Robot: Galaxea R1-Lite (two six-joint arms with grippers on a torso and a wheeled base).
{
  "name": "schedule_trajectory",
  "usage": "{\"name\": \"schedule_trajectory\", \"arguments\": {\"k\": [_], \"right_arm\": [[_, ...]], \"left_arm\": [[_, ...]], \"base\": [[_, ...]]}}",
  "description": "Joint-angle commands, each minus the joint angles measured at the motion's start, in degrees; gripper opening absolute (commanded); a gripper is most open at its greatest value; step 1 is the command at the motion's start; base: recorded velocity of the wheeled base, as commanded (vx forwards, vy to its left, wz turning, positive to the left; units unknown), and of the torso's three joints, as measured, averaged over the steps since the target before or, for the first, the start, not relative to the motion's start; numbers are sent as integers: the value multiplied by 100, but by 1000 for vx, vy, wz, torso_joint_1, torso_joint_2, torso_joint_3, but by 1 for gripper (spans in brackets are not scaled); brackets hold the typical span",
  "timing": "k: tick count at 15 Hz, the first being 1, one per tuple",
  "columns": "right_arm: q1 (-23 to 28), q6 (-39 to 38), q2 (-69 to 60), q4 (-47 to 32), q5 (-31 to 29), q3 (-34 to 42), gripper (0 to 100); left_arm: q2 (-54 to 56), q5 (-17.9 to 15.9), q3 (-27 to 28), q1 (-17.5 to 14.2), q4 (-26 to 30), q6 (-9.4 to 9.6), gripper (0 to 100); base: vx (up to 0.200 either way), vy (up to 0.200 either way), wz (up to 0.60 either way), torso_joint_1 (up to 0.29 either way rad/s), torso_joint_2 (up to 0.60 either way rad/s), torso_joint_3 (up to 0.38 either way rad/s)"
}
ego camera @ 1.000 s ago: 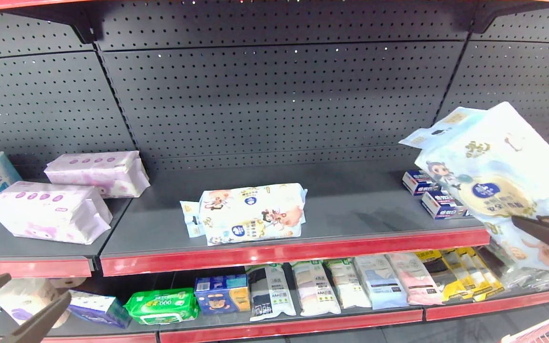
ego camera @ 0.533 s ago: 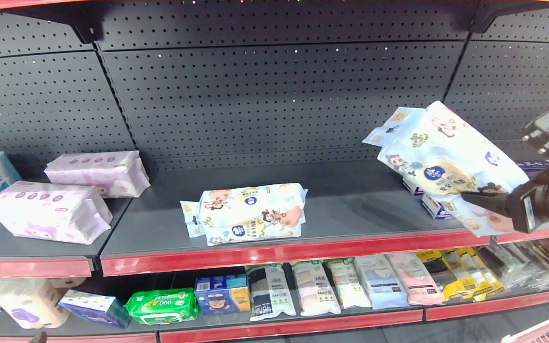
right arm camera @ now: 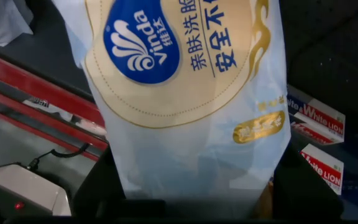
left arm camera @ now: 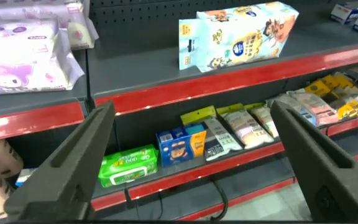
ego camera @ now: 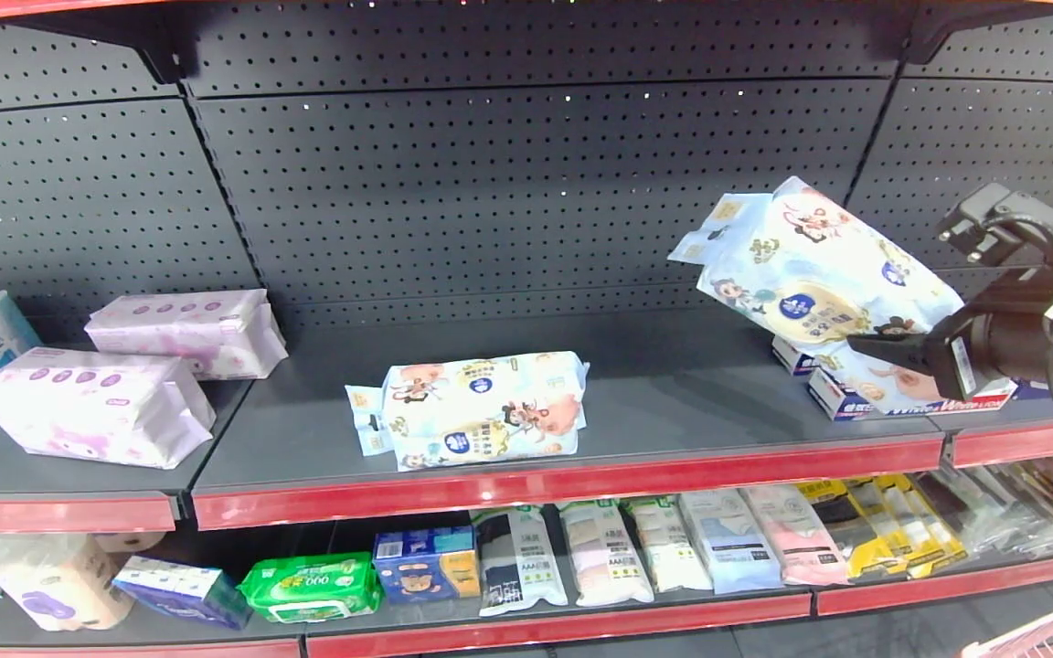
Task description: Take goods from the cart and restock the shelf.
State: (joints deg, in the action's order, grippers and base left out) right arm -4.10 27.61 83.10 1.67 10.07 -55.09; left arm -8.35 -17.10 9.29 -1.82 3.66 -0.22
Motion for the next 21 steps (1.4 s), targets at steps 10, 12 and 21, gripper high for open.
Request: {"name": "schedule_trajectory", "arguments": {"k": [10,12,21], "right_arm": [[-258,7,259,0,-58,-274,0],[-250,-1,224,9,-58,-230,0],[-214,-1,180,0,-58,-371,0]], "left_arm": [[659,146,-516,67,39,-4,100],[668,445,-621,76,21,-48,100],[826,1622,-920,164,-366,-101,100]], "base": [[0,0,0,0,0,0],[0,0,0,0,0,0],[0,0,0,0,0,0]]}}
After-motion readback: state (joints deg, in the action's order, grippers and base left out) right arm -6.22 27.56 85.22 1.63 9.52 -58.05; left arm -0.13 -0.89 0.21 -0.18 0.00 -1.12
